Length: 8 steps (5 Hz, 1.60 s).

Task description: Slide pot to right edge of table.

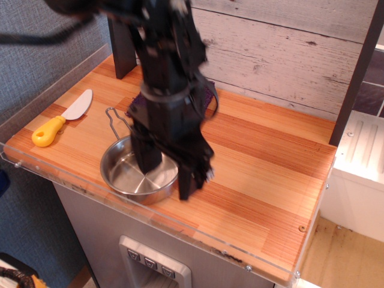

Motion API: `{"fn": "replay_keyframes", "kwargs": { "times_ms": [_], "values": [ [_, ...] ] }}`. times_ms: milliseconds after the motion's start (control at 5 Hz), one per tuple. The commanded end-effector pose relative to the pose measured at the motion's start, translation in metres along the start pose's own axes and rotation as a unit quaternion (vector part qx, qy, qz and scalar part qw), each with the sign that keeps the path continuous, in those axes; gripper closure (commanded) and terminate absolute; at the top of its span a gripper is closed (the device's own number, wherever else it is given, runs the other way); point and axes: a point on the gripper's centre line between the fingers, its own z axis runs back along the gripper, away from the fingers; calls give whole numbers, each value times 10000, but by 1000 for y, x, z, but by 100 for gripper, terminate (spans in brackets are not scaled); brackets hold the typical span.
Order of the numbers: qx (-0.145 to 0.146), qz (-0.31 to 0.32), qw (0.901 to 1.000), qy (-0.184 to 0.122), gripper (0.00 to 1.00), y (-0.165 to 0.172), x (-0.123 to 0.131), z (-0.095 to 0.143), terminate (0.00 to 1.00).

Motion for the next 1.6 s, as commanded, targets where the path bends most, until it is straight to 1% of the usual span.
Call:
{"fn": "replay_keyframes", "kwargs": {
  "times_ms": [0,200,400,600,800,1000,1200,1400],
  "values": [
    [512,50,9986,77,0,15,11,-23,0],
    [585,-11,9979,265,0,14,9,-38,0],
    [523,46,9979,370,0,11,6,-49,0],
    [504,19,9981,351,100,8,4,-52,0],
    [519,-82,9984,186,100,4,5,-42,0],
    [571,-104,9983,-89,100,2,6,-30,0],
    [533,90,9978,-388,100,0,6,-21,0],
    [457,341,9955,-758,100,-6,7,-5,0]
  ]
}}
